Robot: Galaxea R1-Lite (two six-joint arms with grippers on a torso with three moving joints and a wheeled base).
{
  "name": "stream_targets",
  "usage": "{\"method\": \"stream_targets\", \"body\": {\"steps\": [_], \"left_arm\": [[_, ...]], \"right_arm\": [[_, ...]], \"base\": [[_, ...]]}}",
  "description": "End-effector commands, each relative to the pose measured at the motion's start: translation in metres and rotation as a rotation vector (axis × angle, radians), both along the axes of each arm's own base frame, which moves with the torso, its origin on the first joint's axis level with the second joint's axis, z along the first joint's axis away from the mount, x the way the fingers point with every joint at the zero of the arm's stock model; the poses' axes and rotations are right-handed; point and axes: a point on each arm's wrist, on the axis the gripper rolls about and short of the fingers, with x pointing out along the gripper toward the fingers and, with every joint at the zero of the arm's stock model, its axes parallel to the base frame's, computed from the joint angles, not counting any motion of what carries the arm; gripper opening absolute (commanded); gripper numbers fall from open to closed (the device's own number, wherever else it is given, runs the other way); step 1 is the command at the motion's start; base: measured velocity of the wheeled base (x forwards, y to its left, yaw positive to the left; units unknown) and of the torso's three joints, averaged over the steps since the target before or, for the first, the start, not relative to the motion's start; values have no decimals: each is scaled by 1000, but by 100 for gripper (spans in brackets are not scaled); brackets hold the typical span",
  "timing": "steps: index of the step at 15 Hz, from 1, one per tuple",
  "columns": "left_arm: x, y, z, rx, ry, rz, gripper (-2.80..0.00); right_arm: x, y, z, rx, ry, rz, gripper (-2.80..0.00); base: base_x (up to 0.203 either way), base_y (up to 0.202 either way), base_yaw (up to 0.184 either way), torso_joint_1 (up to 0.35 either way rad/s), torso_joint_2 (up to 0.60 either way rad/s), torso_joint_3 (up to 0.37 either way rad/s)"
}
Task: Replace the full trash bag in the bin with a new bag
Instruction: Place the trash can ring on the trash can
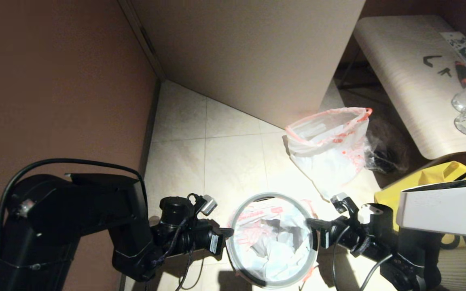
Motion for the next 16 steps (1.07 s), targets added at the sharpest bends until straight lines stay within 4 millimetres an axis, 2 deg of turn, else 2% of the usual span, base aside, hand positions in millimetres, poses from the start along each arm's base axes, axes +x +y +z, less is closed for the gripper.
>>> {"method": "stream_targets", "body": {"steps": [1,3,6,8,9,11,13,14,16], "left_arm": [[1,0,-9,13,11,-1,-280],[1,0,-9,13,9,-1,-280],[2,-1,-8,11,7,0,-280],[2,0,-2,-2,-8,0,-280],[1,-1,9,-24,-36,3,-280],[-5,-8,39,-127,-109,17,-280],[-12,-16,62,-152,-208,73,-280],[-12,-13,76,-131,-284,126,-280],[-10,15,97,-82,-404,273,-280]], "right_arm": [[3,0,-11,-3,15,-2,-280],[7,0,-22,-12,27,-7,-280],[11,-3,-24,-16,23,-21,-280],[5,-1,-12,-19,6,-20,-280],[-4,4,5,-25,-25,-14,-280],[-22,14,55,-38,-149,-38,-280],[-37,17,89,-94,-224,-148,-280],[-43,15,102,-135,-249,-239,-280],[-53,6,125,-205,-276,-393,-280]], "base": [[0,0,0,0,0,0],[0,0,0,0,0,0],[0,0,0,0,0,0],[0,0,0,0,0,0],[0,0,0,0,0,0],[0,0,0,0,0,0],[0,0,0,0,0,0],[0,0,0,0,0,0],[0,0,0,0,0,0]]}}
